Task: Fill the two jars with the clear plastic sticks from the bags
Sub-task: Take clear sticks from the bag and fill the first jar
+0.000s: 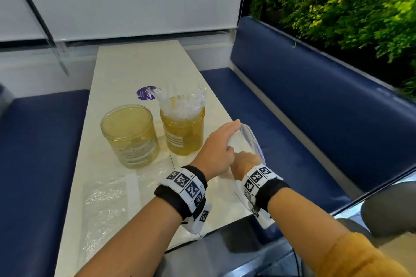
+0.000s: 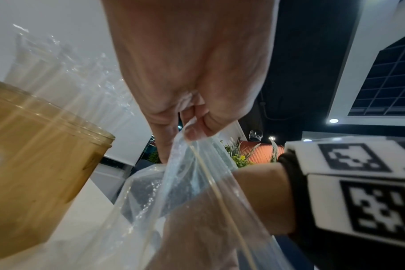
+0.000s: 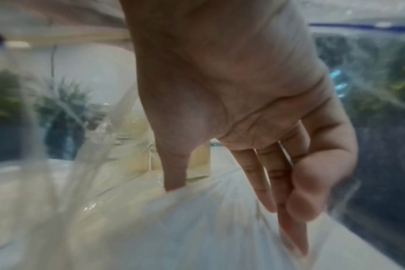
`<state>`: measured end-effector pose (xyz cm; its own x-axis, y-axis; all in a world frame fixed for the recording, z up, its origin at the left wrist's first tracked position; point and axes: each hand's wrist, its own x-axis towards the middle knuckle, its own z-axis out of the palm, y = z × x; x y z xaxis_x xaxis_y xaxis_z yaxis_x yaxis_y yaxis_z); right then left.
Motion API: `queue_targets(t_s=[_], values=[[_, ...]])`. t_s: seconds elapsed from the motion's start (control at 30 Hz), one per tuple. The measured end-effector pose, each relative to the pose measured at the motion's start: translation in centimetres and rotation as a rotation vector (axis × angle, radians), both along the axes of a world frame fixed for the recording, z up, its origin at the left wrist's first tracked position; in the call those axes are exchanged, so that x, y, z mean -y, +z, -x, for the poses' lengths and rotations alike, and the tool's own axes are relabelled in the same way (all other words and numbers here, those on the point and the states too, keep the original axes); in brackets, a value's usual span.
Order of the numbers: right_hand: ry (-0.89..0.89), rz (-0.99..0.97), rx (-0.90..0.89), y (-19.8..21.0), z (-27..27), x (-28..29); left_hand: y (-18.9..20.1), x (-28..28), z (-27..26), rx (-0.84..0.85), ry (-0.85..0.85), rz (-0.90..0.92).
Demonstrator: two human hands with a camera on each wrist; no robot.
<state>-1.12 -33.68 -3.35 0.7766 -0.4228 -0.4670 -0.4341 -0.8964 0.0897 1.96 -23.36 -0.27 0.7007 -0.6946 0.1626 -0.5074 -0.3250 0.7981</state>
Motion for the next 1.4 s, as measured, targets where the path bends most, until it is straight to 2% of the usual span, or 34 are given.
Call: queue_targets(t_s=[0.23,0.37,0.57,0.67,0.77,0.87,0.97,1.03,1.13,1.2,1.23,1.3,1.4], values=[[-0.101,-0.110,-0.002,0.2,-0.2,0.7,-0.7,-0.6,-0.1,0.045,0.007,-0.034],[-0.073,-0.119,-0.002,1.1,-0.5,0.9,-0.4,-0.3,-0.2,0.049,0.020,-0.034],[0.140,0.078,0.083,5.2,0.2,1.0,-1.1,-0.3,-0.9,0.128,0.043,-0.105],[0.232,0.151,0.051,8.3,0.1,0.8,-1.5,-0.2,-1.3,0.190,0.069,-0.138],[0.279,0.189,0.005,11.5,0.2,0.2,-1.7,0.3,-1.3,0.182,0.085,-0.123],[0.420,0.256,0.002,14.6,1.1,-0.7,-2.0,1.0,-1.2,0.167,0.146,-0.080],[0.537,0.318,0.135,16.8,1.7,-1.2,-1.9,1.6,-1.1,0.161,0.167,-0.016],[0.537,0.278,0.317,18.2,1.8,-1.0,-1.9,1.6,-1.1,0.153,0.185,0.039],[0.450,0.063,0.733,20.0,1.9,-0.1,-1.5,1.1,-1.3,0.110,0.267,0.086],[0.382,-0.120,0.974,19.6,1.5,0.1,-1.2,1.0,-1.6,0.069,0.319,0.115],[0.365,-0.203,1.020,18.9,1.1,0.0,-1.0,0.9,-1.8,0.060,0.322,0.148],[0.358,-0.346,0.991,17.1,0.3,-0.7,-0.8,0.9,-2.0,0.027,0.311,0.202],[0.383,-0.425,1.001,15.1,-0.7,-1.5,-1.2,0.8,-2.2,-0.049,0.341,0.254]])
